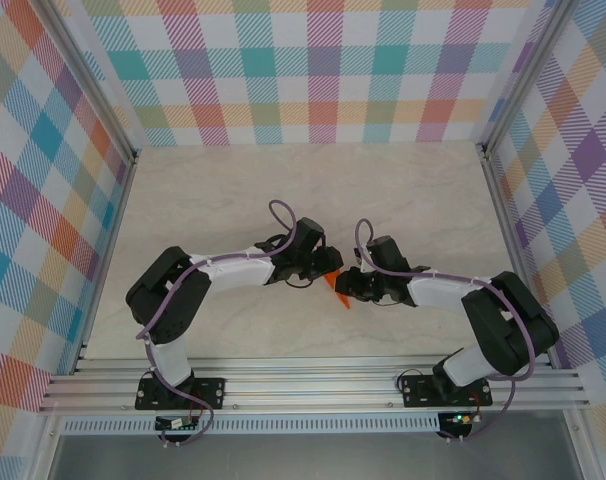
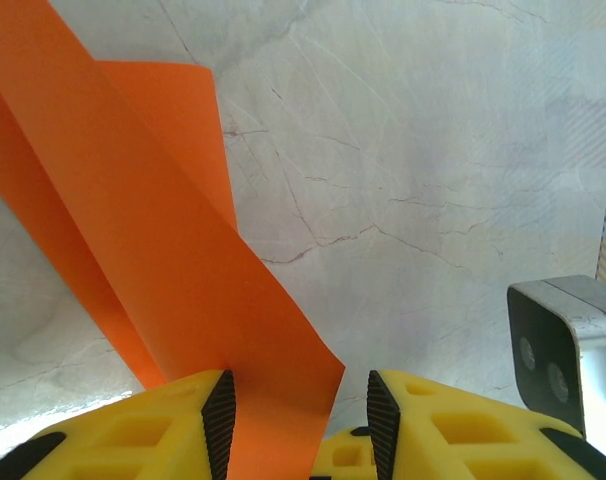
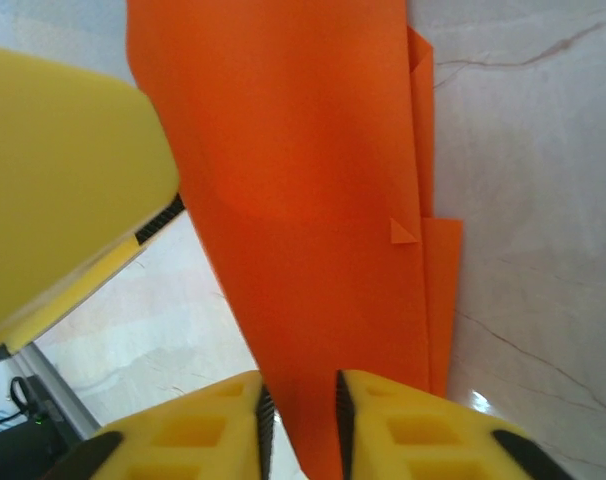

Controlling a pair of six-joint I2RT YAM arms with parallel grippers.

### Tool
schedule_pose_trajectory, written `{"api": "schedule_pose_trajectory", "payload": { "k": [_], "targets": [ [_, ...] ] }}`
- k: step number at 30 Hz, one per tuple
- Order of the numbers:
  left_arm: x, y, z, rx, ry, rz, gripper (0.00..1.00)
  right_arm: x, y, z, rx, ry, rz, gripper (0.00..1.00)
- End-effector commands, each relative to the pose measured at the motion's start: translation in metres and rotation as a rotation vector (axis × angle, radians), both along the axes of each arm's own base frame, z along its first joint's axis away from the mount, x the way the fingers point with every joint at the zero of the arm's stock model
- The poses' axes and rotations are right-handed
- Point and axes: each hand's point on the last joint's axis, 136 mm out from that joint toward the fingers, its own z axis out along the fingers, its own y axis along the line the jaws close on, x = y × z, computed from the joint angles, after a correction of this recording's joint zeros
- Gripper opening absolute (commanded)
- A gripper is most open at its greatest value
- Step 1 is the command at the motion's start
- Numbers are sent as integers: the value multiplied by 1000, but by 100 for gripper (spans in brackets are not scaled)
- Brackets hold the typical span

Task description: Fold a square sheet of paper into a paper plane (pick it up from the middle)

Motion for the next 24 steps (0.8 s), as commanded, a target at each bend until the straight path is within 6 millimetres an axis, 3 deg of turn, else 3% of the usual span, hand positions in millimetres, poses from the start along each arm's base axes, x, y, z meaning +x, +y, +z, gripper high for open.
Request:
{"api": "schedule_pose_trajectory", "payload": {
  "k": [1,4,10,15,24],
  "targets": [
    [5,4,-3,9,2,13,42,2,-3,9,-61,-69,56,31],
    [6,4,-3,9,2,15,41,-1,-6,10,-111,-98,95,38],
    [7,4,-3,7,1,16,41,-4,-8,11,-240,-169,183,41],
    [8,3,-2,4,0,15,41,-7,-9,8,-341,-217,234,40],
    [8,1,-3,3,3,11,41,-12,-2,2,-353,-247,265,35]
  ]
}}
